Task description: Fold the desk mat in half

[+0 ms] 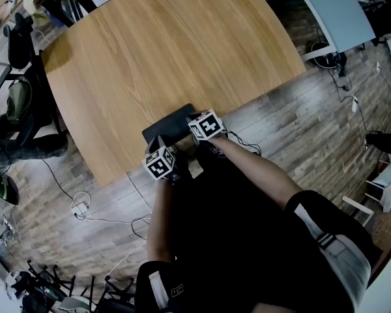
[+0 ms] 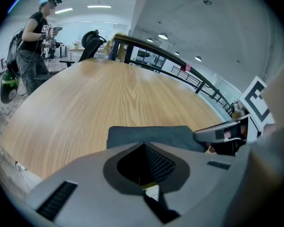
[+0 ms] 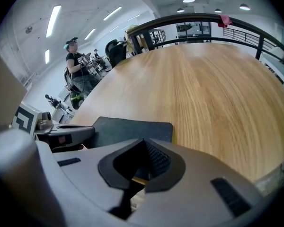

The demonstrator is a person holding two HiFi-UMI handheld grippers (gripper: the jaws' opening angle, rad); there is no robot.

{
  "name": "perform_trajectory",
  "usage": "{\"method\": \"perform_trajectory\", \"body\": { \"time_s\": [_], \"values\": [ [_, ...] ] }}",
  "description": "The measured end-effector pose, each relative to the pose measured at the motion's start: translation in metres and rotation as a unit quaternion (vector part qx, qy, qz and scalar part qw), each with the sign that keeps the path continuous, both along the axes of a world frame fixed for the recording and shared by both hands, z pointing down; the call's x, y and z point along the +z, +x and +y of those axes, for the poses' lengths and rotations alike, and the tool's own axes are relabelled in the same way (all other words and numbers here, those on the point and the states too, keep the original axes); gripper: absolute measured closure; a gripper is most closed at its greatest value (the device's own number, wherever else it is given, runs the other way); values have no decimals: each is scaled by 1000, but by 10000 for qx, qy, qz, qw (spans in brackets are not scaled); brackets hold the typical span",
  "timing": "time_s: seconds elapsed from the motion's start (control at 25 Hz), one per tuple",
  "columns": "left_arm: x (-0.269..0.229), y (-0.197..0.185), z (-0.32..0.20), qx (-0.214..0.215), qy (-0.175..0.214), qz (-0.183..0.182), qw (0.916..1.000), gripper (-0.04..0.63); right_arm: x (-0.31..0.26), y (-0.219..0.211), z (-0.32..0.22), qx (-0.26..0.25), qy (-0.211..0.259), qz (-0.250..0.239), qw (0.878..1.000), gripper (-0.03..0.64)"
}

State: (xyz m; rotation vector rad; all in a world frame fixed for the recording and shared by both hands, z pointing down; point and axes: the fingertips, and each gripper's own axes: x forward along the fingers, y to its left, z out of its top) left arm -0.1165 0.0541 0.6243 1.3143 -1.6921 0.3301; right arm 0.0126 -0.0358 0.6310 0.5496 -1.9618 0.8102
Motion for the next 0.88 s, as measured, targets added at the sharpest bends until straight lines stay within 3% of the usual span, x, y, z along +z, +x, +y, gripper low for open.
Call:
{"method": "perform_trajectory", "body": {
  "time_s": [0.88],
  "values": [
    [1, 1, 4, -3, -42, 19, 10000, 571, -2, -1, 2, -4, 60, -28, 10000, 586]
  ]
}}
